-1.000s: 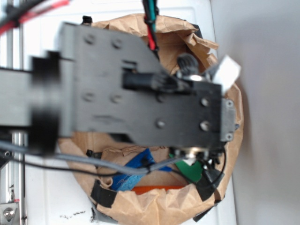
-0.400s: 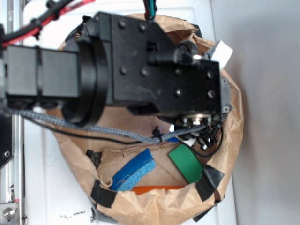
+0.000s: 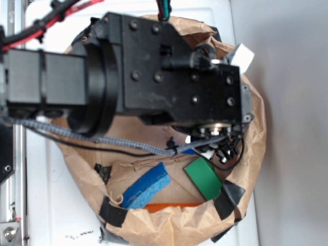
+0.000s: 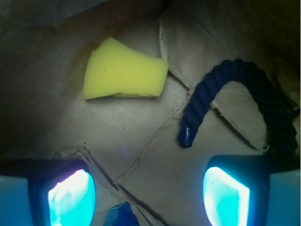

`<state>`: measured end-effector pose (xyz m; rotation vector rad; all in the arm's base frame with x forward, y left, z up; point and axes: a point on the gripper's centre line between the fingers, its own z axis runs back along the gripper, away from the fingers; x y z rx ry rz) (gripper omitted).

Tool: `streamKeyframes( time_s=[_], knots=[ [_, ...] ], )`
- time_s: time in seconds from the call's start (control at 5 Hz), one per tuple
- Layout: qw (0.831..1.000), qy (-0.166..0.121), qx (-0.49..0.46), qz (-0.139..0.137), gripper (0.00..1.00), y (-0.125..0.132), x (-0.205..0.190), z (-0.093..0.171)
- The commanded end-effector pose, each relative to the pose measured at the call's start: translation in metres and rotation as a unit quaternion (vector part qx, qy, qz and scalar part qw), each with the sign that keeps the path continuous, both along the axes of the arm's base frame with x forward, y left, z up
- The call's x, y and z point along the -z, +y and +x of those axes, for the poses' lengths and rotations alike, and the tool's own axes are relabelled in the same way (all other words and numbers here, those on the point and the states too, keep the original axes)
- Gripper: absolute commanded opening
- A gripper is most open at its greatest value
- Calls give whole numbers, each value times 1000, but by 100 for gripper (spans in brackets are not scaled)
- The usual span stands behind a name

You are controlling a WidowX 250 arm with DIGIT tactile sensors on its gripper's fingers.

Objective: Grab the blue rope.

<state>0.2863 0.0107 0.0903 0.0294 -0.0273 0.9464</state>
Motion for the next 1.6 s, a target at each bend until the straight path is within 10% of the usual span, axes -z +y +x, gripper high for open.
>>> streamKeyframes(
  time_s=[0.0, 1.4],
  knots=[
    [993, -54, -105, 11, 100, 31, 14, -29],
    [994, -60, -91, -3, 100, 55, 44, -14]
  ],
)
